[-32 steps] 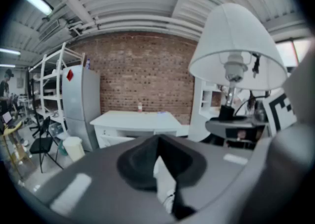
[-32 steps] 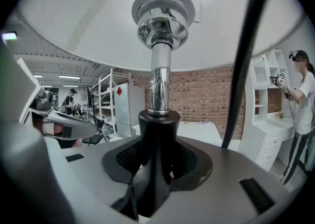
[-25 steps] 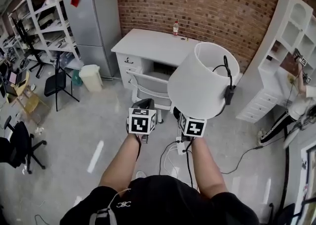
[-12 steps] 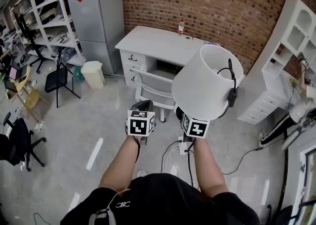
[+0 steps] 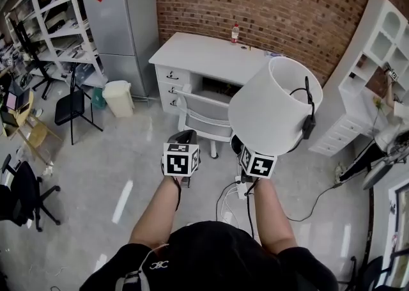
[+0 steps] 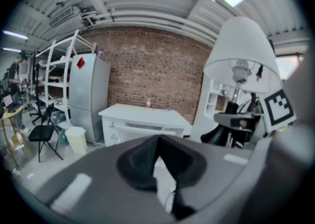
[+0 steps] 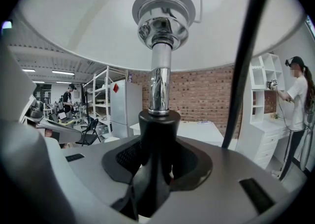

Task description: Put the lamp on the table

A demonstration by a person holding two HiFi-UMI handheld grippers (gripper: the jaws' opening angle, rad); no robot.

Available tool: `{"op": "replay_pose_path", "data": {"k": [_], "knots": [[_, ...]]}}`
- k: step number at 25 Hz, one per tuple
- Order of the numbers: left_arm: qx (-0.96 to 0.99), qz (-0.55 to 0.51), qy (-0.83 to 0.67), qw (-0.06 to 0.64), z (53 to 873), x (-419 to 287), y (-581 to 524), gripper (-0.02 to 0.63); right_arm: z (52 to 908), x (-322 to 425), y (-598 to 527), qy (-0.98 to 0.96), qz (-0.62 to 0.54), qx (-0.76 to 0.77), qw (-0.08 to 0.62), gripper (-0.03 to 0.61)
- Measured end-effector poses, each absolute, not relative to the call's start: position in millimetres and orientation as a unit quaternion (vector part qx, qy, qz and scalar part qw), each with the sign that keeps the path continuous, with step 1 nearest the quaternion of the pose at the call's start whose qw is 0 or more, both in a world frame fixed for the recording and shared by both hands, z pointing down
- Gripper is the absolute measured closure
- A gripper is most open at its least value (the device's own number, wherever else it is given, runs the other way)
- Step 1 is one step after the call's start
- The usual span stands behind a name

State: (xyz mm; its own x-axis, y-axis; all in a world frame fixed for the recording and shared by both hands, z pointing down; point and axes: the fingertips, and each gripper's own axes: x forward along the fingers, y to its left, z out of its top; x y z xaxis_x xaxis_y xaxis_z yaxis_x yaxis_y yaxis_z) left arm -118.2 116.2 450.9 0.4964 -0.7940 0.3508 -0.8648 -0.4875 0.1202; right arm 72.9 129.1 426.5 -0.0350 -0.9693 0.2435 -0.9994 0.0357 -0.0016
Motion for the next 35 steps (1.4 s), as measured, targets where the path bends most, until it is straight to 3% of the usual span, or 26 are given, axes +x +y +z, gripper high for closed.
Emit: {"op": "replay_pose_path", "data": {"k": [21,35], "knots": [[0.862,0.146,-0.466,0.134,466.0,-146.6,43.1,0.614,439.1,58.3,60.6,-0.695,0.095,0.708,0.084,0.445],[0.855,0.157,-0.476,0.133,482.1,-100.6,-135.0,0.614,435.7,116.8,-123.1,-0.699,0.075,0.706,0.081,0.445]]}}
